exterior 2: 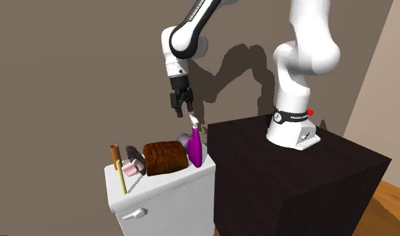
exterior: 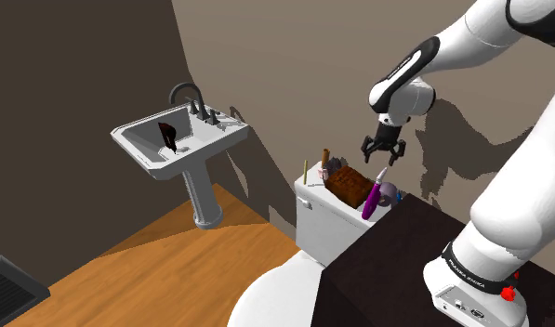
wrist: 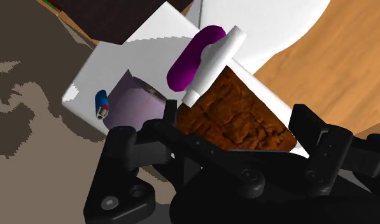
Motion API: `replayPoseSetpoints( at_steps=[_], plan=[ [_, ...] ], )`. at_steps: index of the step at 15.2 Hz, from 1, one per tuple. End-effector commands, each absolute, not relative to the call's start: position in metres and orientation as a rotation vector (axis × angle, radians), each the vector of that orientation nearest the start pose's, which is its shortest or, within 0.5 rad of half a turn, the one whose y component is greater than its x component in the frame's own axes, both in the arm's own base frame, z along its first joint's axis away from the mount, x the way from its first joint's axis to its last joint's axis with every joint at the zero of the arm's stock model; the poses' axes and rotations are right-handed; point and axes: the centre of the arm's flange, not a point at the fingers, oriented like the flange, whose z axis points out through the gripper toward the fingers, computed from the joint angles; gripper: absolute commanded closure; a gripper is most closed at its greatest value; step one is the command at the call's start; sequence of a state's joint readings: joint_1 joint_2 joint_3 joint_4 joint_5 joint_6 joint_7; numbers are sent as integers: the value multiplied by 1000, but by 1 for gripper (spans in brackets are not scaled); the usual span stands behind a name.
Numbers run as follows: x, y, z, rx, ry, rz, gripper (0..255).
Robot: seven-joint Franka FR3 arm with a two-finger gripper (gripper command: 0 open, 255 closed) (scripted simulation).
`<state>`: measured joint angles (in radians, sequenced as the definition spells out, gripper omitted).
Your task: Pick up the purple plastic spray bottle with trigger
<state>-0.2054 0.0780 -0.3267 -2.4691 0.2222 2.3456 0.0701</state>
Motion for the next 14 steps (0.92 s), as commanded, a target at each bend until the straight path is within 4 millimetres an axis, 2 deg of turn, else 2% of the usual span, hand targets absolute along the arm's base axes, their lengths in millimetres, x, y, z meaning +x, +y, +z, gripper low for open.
replayPoseSetpoints(
  at_steps=[1,8,14],
  plan=[
    [390,-241,225,-2707,1190,263,0],
    [373,-274,134,-2541,1400,335,0],
    [372,-276,103,-2532,1410,338,0]
  ],
)
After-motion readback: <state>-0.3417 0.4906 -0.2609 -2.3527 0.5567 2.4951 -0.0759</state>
